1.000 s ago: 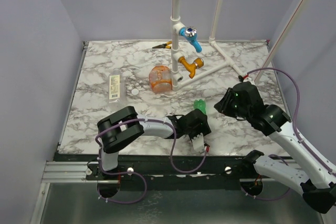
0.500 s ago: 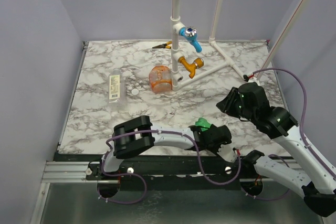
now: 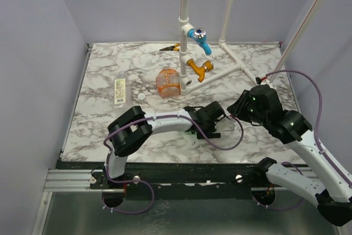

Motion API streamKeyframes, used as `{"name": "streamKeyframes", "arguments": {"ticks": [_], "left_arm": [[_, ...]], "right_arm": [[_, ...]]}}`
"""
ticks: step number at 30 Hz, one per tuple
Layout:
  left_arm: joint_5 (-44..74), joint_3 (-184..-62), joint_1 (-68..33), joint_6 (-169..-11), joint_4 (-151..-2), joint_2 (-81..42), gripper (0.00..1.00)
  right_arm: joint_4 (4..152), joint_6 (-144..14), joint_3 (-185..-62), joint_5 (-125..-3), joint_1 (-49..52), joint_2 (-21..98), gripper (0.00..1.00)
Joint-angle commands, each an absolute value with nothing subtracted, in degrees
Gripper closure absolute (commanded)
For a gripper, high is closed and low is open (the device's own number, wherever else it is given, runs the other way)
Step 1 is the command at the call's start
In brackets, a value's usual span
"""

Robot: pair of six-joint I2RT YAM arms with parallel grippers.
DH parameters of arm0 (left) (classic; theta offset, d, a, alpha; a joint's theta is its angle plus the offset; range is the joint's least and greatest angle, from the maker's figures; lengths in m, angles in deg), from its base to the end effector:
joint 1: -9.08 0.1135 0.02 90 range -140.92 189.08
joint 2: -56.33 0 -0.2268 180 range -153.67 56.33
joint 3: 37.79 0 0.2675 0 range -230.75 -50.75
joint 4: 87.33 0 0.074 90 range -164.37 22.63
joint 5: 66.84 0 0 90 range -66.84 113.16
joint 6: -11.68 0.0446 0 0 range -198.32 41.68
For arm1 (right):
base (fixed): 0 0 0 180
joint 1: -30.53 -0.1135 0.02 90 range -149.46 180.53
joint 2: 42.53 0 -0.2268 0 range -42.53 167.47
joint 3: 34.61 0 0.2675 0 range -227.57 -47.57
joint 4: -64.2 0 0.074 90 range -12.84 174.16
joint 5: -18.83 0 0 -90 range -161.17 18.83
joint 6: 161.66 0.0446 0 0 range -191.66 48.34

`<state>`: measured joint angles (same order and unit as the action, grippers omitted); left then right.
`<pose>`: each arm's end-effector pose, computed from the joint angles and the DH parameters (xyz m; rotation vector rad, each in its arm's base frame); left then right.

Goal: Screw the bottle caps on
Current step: Pick up the plastic bottle at the center of the board.

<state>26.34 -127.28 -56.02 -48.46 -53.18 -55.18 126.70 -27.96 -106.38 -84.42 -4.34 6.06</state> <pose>0.1779 -0.3773 0.1257 1.8704 1.7444 -0.1678 0.1755 0.1098 0.3145 0.3001 2.2599 0.4779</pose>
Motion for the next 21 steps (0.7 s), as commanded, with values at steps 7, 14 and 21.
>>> {"name": "streamKeyframes", "arguments": {"ticks": [7,14,21], "left_arm": [[17.0,-123.0,-52.5,-44.5,-47.4,-51.8,0.06],[17.0,-121.6,-50.8,-40.4,-43.6,-47.7,0.06],[17.2,-117.5,-50.2,-36.6,-44.9,-46.4,0.08]], "right_arm": [[126.9,-27.9,-107.6,-84.6,-4.4,7.7,0.80],[126.8,-27.6,-106.3,-84.0,-4.4,7.3,0.80],[126.5,-27.2,-104.9,-83.2,-4.3,7.3,0.80]]}}
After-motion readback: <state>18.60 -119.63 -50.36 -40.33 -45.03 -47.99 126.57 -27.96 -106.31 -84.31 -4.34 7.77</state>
